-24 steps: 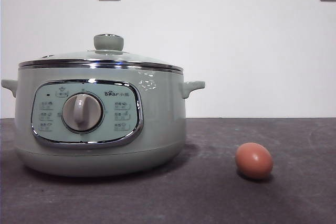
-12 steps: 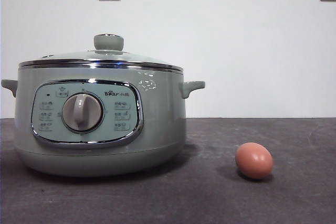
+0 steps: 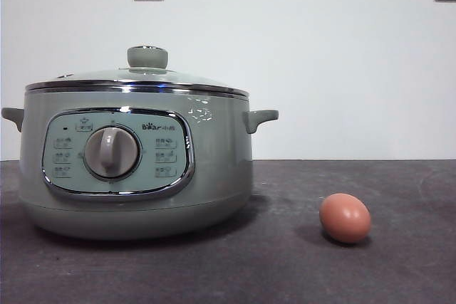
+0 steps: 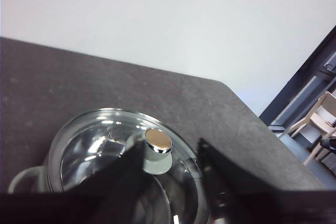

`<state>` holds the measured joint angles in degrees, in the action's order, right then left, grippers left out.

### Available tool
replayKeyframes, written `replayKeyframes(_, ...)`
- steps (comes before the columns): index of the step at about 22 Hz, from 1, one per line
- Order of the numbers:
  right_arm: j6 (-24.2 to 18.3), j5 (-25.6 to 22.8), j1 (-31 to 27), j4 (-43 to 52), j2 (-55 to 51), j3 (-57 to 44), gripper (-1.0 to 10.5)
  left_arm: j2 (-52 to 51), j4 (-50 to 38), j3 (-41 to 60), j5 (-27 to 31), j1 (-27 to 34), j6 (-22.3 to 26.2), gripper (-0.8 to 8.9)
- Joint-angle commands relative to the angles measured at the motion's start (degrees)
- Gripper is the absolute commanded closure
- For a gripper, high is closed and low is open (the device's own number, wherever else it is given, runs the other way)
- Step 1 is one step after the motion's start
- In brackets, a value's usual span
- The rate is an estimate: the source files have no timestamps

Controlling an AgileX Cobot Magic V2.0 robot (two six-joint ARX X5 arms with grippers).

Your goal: Pick up the egg,open the lid,put the egg in the pot,close the lid

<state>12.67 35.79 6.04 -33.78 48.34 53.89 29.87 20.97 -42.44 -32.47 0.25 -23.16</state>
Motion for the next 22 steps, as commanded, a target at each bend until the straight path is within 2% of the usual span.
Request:
replayKeyframes(1, 0.74, 0.02, 0.48, -0.35, 0.79, 0.07, 4.9, 0.66, -0.31, -0.24, -1.01, 0.07, 0.87, 4.58)
replayKeyframes(3, 0.83, -0.81, 1.60, -0.81, 1.31, 0.07, 4.9, 1.03, -0.33, -0.26, -1.01, 0.02, 0.87, 4.58)
replayKeyframes(5, 1.01, -4.31, 3.69, -1.68, 1.92, 0.09, 5.0, 1.16, -0.33, -0.28, -1.01, 0.00, 0.87, 4.58)
replayKeyframes(12, 3.26, -24.26, 17.40, -7.26, 7.98, 0.09, 5.1, 1.22, -0.66, -0.39, -0.76, -0.74, 0.90, 4.58)
replayKeyframes(16, 5.44, -33.05, 25.53, -7.45, 15.58, 0.09, 5.1, 1.25, -1.20, -0.39, -0.74, -1.11, 0.90, 4.59)
replayKeyframes(19, 6.43, -37.59, 28.98, -6.58, 23.69, 0.09, 5.1, 1.25, -1.20, -0.39, -0.76, -1.11, 0.90, 4.58)
replayKeyframes(22, 7.30, -37.46, 29.40, -3.98, 32.06, 0.09, 5.1, 1.25, -1.18, -0.39, -0.76, -1.11, 0.90, 4.59)
